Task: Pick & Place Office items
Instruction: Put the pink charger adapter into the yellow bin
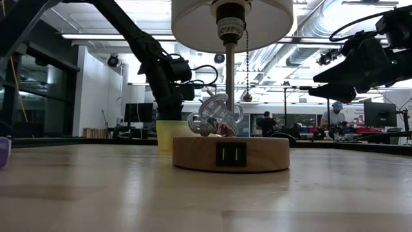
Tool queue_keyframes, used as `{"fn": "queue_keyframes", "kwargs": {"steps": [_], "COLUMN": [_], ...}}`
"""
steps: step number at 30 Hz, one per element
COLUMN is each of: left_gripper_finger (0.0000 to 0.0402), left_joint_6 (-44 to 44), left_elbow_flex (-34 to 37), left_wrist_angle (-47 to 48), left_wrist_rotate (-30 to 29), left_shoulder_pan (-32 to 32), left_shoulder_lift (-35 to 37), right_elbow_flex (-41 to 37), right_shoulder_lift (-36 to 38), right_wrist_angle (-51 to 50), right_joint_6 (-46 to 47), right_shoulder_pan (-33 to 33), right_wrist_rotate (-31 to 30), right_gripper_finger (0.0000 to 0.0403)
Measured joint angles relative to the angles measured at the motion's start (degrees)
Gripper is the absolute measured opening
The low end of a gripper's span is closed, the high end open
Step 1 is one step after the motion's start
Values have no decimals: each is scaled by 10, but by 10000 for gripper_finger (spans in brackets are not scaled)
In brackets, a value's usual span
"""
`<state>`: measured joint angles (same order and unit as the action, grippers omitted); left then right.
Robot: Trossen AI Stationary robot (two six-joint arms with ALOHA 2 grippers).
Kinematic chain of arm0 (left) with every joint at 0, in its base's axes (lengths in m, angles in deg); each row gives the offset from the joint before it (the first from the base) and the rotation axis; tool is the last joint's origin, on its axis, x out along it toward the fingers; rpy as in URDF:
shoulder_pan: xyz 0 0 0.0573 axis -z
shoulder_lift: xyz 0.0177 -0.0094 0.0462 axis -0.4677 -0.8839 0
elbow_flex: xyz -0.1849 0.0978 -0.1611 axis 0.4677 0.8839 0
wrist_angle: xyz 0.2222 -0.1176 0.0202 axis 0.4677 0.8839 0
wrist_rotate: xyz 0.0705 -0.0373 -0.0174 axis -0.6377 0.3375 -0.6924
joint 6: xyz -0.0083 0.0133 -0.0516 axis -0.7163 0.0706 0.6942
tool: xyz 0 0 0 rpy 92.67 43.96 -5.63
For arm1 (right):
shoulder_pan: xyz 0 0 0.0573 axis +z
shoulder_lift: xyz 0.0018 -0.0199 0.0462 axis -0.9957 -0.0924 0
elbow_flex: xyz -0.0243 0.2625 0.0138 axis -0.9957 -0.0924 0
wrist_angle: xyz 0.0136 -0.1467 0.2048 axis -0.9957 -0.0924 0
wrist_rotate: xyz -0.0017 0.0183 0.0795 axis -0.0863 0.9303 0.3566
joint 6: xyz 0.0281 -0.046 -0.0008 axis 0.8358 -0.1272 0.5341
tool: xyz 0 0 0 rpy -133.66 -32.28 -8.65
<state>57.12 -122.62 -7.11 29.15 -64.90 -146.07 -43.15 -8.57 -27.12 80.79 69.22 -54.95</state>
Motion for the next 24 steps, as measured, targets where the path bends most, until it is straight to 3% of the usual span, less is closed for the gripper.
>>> {"fn": "queue_keyframes", "kwargs": {"steps": [8, 24], "left_gripper_finger": [194, 194], "left_joint_6": [0, -4], "left_elbow_flex": [-1, -2], "left_wrist_angle": [1, 33], "left_wrist_rotate": [0, 0], "left_shoulder_pan": [0, 4], "left_shoulder_lift": [6, 94], "right_elbow_flex": [0, 0], "right_shoulder_lift": [0, 0], "right_wrist_angle": [0, 0], "right_joint_6": [0, 0], "right_shoulder_pan": [0, 0], "right_wrist_rotate": [0, 0], "right_gripper_finger": [325, 325]}}
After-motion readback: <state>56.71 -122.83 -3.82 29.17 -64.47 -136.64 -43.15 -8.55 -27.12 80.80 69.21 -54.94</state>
